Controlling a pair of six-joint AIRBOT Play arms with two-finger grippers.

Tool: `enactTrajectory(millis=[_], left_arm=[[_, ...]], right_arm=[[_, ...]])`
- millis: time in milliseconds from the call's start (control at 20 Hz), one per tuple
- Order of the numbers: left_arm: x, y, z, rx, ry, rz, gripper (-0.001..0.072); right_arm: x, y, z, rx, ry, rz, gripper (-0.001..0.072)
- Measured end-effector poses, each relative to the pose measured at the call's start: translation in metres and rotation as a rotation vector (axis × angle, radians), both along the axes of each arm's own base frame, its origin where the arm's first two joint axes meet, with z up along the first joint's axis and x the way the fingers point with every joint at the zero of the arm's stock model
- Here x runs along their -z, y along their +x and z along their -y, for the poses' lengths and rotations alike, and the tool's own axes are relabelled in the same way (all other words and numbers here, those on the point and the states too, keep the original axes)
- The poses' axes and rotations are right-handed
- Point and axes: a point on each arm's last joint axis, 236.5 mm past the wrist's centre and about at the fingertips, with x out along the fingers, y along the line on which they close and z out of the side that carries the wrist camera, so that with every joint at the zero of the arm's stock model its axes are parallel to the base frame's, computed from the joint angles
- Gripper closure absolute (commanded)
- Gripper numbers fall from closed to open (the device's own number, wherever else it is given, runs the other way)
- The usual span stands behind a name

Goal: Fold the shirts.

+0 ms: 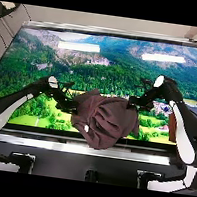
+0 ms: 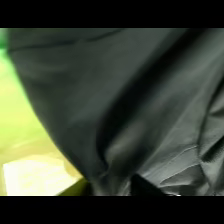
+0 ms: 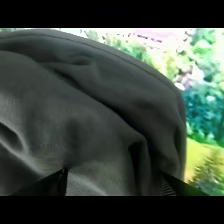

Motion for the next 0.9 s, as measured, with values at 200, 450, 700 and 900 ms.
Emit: enactTrajectory(millis=[200, 450, 700, 900], left_arm=[[-0.003, 0.019, 0.003, -0.015, -0.003, 0.065, 0.0682], [-0.134, 0.113, -0.006, -0.075, -0.078, 0.467, 0.0682], [-0.400, 0.145, -0.051, -0.176, -0.176, 1.082, 0.0682], [-0.540, 0.079, -0.085, -0.237, -0.218, 1.419, 0.0682]], right_arm=[[0.000, 0.005, -0.011, -0.011, 0.050, 0.011, 0.0663], [-0.110, 0.070, -0.004, -0.046, 0.021, 0.448, 0.0663], [-0.370, 0.068, 0.010, 0.001, -0.008, 1.175, 0.0663], [-0.486, -0.026, 0.023, 0.003, -0.044, 1.458, 0.0663]])
